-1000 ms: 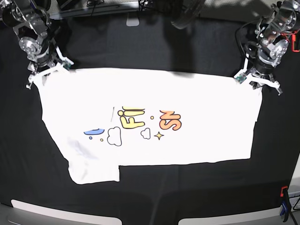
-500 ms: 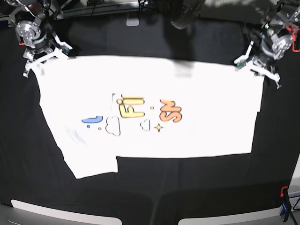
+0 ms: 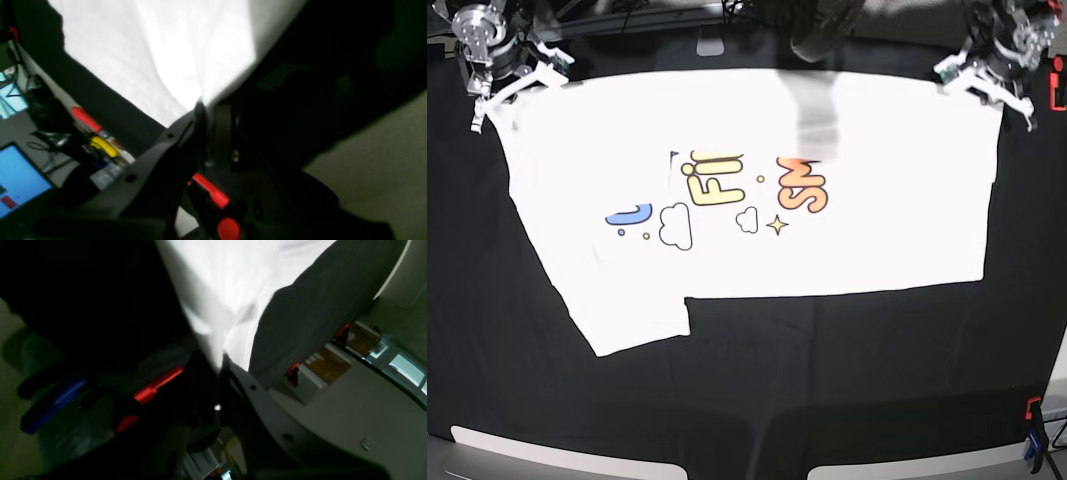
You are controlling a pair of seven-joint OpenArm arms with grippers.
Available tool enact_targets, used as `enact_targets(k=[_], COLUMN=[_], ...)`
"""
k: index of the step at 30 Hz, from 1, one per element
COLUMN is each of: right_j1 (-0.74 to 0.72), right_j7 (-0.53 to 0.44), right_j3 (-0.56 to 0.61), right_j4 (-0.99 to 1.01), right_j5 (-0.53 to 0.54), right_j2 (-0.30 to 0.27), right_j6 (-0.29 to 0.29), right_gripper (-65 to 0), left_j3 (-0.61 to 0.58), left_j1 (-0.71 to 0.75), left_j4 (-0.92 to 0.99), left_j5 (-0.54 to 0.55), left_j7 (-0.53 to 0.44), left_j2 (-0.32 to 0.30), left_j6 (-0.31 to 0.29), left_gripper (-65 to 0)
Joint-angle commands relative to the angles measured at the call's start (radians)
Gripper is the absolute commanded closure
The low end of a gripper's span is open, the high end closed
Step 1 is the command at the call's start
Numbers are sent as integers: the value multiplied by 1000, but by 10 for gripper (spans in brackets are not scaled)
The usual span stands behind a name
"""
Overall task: Layout the t-shirt on the table in an organized manner, then fold the t-shirt properly
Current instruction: 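Drag the shirt by its shoulders with both grippers away from the hem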
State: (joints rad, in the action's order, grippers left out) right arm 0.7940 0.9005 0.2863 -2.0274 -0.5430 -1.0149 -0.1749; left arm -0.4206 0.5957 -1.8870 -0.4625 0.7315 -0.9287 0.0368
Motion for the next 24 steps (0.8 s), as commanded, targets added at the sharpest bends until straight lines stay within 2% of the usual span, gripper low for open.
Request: enact_targets(k=[1, 6, 24], right_j1=[11, 53, 57], right_j7=[25, 51, 37], right_j3=[-9, -9, -9], right_j4=[-13, -13, -13], right_j5=[-16, -35, -41], right_j2=[-19, -31, -32], right_j6=[14, 13, -21], right_gripper=[0, 0, 0], left_j3=[7, 7, 7], left_j1=[20, 72, 78], left_j4=[-20, -27, -27], left_j5=[-29, -88, -85], left_j7=[14, 35, 39], left_j2=[-19, -19, -19], left_j6=[33, 46, 46], left_gripper=[0, 0, 0])
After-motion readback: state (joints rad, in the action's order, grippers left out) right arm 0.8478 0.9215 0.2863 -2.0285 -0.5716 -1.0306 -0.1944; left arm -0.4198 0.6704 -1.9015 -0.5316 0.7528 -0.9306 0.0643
